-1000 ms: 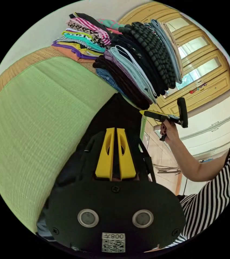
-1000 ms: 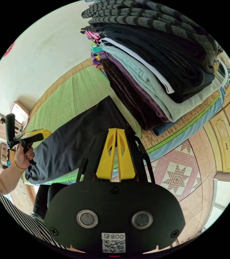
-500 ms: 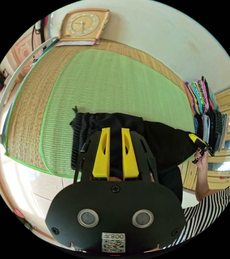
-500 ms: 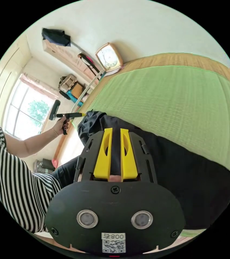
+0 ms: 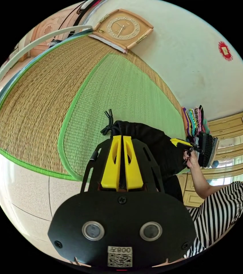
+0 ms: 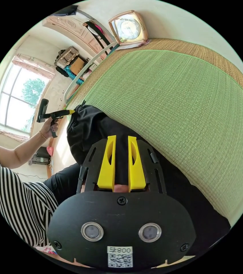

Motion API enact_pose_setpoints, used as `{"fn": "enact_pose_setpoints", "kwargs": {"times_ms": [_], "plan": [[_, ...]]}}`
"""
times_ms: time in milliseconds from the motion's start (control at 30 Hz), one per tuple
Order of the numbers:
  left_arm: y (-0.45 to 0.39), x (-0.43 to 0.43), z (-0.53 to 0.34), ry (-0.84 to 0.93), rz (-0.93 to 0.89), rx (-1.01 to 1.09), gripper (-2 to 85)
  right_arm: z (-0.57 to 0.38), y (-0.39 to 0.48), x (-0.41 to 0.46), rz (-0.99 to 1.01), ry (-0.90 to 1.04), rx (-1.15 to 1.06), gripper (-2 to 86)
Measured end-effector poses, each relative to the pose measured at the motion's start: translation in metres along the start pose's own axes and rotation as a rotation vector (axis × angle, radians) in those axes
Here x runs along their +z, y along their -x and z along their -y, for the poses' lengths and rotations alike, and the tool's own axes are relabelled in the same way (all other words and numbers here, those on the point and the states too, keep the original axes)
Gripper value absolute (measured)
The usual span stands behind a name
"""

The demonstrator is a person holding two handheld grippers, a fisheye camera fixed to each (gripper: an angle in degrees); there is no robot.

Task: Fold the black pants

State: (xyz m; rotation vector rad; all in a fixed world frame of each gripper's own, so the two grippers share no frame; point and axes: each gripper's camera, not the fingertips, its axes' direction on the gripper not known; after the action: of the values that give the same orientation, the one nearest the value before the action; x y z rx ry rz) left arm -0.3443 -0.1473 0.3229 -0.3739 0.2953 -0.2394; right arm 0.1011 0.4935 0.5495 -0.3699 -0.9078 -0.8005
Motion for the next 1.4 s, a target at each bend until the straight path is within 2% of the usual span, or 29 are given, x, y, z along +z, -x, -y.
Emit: {"fn": "enact_pose_setpoints", "kwargs": {"times_ms": [167,300,400,533,600,700,767,833,900,1033,1267,1400], "plan": [[0.034,-0.029,-0.020,-0.028,-0.097,-0.091,3.7,0.017,0.004,-0.005,-0.059,0.024,0.013,8.6],[0.026,-0.061,-0.018,-0.105,-0.076,-0.039,6.2,0.032,0.003,0.001,-0.094,0.116,-0.023,9.6],[-0.006,-0.077,-0.006,-0.113,-0.068,0.138,7.9,0.042,0.002,0.007,-0.053,0.178,-0.052,9.0],[-0.053,-0.059,0.021,0.052,0.002,0.390,9.4,0.052,0.014,0.015,-0.058,0.243,-0.118,5.0],[-0.065,-0.043,0.030,0.155,0.047,0.447,9.1,0.055,0.018,0.008,-0.073,0.210,-0.111,2.7],[-0.069,-0.027,0.034,0.316,0.106,0.467,6.5,0.052,0.029,-0.025,-0.105,0.061,-0.100,1.4],[-0.070,-0.035,0.027,0.301,0.160,0.485,4.0,0.039,0.043,-0.049,-0.151,-0.057,-0.096,1.2],[-0.070,-0.048,0.023,0.259,0.141,0.468,4.0,0.025,0.058,-0.054,-0.164,-0.117,-0.122,1.2],[-0.076,-0.060,0.019,0.217,0.108,0.474,4.7,0.013,0.076,-0.049,-0.234,-0.120,-0.159,1.2],[-0.121,-0.066,0.011,0.197,-0.029,0.656,8.3,-0.008,0.105,-0.040,-0.350,-0.146,-0.224,1.2],[-0.195,-0.013,0.015,0.388,-0.157,0.944,10.2,-0.016,0.113,-0.035,-0.358,-0.133,-0.242,1.4],[-0.207,0.002,0.009,0.501,-0.136,1.002,6.0,-0.012,0.104,-0.033,-0.324,-0.093,-0.215,1.8]]}}
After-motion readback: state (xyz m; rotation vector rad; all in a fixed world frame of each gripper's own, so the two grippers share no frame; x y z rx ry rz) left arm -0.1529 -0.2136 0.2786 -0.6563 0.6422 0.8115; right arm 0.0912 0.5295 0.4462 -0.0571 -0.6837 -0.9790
